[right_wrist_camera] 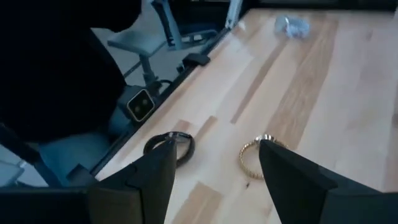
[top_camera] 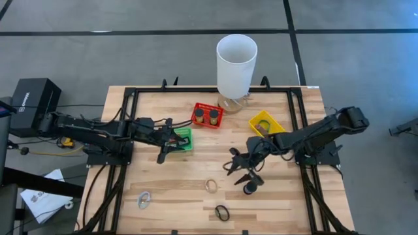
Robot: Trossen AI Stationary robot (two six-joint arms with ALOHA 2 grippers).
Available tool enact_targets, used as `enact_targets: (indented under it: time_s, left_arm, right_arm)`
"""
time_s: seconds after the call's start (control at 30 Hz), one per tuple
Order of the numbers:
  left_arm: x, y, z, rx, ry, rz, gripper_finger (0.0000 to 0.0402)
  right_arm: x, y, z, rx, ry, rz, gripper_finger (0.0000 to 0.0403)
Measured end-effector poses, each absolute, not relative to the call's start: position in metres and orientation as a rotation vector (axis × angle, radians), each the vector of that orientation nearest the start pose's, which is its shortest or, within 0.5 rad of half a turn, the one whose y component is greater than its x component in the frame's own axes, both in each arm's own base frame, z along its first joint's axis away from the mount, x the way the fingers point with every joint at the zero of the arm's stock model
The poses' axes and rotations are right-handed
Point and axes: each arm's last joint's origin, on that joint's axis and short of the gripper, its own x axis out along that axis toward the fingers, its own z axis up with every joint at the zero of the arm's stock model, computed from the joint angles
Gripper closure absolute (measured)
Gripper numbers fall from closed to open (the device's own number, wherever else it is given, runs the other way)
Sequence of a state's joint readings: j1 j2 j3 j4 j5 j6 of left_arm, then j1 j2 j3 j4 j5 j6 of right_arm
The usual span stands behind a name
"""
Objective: Pick & Place Office items
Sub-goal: Put the black hourglass into the red bin
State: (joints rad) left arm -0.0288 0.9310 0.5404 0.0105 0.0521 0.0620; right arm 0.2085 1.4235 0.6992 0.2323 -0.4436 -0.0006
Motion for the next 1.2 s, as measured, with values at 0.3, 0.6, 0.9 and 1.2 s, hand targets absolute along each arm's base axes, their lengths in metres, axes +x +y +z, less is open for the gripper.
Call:
enact_targets:
  time_s: [0.3, 0.6, 0.9, 1.2]
  left_arm:
    - [0.202, -0.007, 0.243, 0.057, 0.361, -0.092, 0.0253]
    - [0.203, -0.007, 0.245, 0.058, 0.340, -0.085, 0.0253]
    - [0.203, -0.005, 0.246, 0.072, 0.326, -0.001, 0.0253]
    - [0.204, -0.005, 0.247, 0.072, 0.318, 0.003, 0.0253]
  right_arm:
    - [0.285, 0.098, 0.214, -0.035, 0.565, 0.738, 0.0182]
    - [0.260, 0.117, 0.220, -0.063, 0.780, 0.671, 0.0182]
    - [0.251, 0.132, 0.210, -0.129, 0.857, 0.651, 0.0182]
    - [0.250, 0.131, 0.208, -0.125, 0.895, 0.542, 0.0182]
